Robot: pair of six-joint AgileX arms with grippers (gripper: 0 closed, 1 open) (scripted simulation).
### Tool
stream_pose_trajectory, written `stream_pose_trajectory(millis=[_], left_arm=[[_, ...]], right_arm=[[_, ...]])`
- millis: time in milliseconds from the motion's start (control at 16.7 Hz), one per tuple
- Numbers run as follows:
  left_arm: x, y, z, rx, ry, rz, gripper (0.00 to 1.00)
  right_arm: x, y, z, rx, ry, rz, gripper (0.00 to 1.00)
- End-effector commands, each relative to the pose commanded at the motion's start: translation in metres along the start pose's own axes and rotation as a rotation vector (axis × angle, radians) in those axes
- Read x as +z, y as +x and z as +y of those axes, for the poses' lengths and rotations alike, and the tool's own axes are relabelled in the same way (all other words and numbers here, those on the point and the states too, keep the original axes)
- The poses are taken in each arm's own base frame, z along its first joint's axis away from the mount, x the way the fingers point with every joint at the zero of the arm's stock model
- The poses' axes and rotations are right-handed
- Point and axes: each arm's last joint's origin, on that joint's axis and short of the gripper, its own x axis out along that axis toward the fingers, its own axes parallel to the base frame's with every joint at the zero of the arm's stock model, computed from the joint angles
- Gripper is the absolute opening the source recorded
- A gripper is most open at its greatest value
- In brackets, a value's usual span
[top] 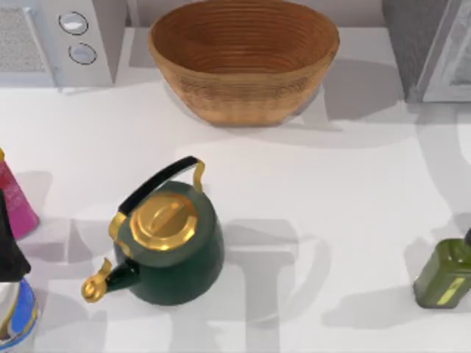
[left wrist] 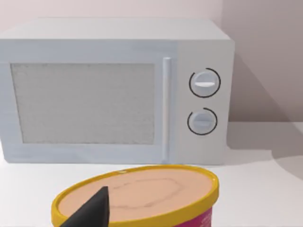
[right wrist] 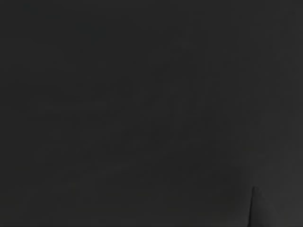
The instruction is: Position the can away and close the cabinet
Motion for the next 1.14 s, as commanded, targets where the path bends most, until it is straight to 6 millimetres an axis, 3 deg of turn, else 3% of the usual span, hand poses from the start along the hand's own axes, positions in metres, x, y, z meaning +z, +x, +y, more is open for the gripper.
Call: stream_pose_trajectory(millis=[120,300,540,660,1140], left_arm=[[0.0,0.0,0.0,0.0,0.0,0.0,1.0],[0.0,0.0,0.0,0.0,0.0,0.0,1.0],[0.0,0.0,0.0,0.0,0.0,0.0,1.0],[0.0,0.0,0.0,0.0,0.0,0.0,1.0],[0.0,0.0,0.0,0.0,0.0,0.0,1.0]], right_arm=[[-0.004,-0.008,0.024,-0.001,0.0,0.016,1.0],[-0.011,-0.015,0.044,-0.002,-0.01,0.042,1.0],[-0.012,-0.015,0.047,-0.002,-0.013,0.046,1.0],[-0.005,-0.022,0.037,-0.042,-0.015,0.023,1.0],[-0.007,0.027,0.036,-0.042,-0.015,0.023,1.0]])
